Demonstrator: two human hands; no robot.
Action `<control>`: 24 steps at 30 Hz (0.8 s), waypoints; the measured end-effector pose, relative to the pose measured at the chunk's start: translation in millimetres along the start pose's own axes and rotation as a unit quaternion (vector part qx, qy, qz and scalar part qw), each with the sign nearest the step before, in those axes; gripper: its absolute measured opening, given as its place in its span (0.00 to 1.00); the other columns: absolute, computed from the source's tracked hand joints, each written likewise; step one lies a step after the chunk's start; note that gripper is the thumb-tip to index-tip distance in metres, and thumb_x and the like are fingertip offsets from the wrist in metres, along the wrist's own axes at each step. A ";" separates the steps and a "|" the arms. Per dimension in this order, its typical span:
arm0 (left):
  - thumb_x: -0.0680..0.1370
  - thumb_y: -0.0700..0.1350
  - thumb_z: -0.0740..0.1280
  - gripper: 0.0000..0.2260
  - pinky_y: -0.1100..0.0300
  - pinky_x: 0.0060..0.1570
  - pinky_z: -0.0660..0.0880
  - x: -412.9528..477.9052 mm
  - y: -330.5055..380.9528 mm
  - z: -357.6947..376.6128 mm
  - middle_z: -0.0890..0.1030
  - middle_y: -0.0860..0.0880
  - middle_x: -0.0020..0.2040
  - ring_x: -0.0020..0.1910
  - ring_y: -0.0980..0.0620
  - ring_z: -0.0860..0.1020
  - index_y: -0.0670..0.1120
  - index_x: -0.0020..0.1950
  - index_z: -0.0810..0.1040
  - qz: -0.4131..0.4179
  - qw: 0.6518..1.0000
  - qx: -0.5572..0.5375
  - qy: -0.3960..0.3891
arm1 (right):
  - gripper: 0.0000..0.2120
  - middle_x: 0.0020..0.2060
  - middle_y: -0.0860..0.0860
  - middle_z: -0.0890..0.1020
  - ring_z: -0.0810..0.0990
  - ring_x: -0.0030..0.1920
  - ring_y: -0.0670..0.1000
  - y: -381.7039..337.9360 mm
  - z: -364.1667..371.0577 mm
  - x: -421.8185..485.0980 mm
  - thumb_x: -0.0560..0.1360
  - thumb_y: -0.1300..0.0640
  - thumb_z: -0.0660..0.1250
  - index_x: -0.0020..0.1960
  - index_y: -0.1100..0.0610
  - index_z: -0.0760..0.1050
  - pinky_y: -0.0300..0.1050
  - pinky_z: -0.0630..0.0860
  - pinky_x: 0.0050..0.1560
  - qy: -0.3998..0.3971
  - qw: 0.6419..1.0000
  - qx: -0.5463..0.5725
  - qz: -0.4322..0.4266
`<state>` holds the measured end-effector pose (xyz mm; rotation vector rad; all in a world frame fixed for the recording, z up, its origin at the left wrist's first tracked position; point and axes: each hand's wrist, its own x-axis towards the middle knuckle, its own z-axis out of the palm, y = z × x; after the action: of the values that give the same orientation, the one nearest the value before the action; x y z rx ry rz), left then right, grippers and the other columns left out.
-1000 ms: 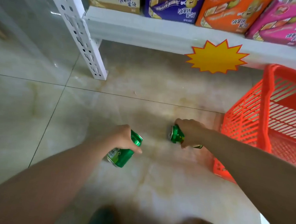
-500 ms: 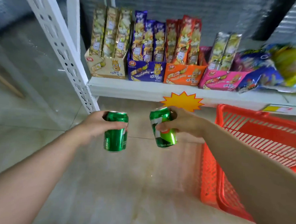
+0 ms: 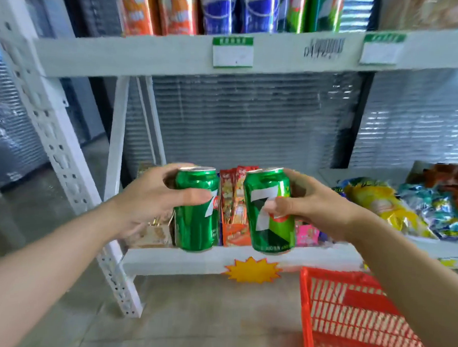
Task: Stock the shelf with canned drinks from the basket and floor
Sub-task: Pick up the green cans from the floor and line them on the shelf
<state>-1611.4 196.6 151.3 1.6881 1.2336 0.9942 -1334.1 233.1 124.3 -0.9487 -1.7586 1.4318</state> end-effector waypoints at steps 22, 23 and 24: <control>0.59 0.68 0.73 0.29 0.62 0.39 0.74 138.3 289.2 38.0 0.81 0.57 0.45 0.42 0.58 0.79 0.54 0.54 0.76 0.274 0.918 0.234 0.164 | 0.23 0.38 0.50 0.83 0.82 0.38 0.45 -212.0 -153.1 -27.8 0.55 0.43 0.82 0.45 0.52 0.83 0.36 0.79 0.38 0.214 0.942 -0.066 -0.252; 0.60 0.68 0.73 0.30 0.61 0.40 0.74 149.0 295.6 39.3 0.79 0.57 0.47 0.44 0.59 0.78 0.54 0.55 0.75 0.269 0.912 0.257 0.174 | 0.24 0.40 0.51 0.84 0.83 0.38 0.46 -219.5 -158.4 -22.8 0.57 0.45 0.80 0.48 0.54 0.82 0.37 0.79 0.38 0.242 0.935 -0.060 -0.252; 0.60 0.69 0.72 0.30 0.61 0.41 0.74 158.9 300.9 41.4 0.79 0.57 0.48 0.45 0.58 0.77 0.54 0.55 0.74 0.258 0.909 0.274 0.181 | 0.25 0.41 0.51 0.84 0.83 0.39 0.46 -225.8 -165.1 -17.3 0.57 0.46 0.77 0.51 0.55 0.81 0.38 0.80 0.38 0.265 0.929 -0.056 -0.251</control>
<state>-1438.3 283.5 434.2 2.4356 1.4244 1.4149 -1212.4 270.1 374.0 -0.7699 -1.5251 0.6736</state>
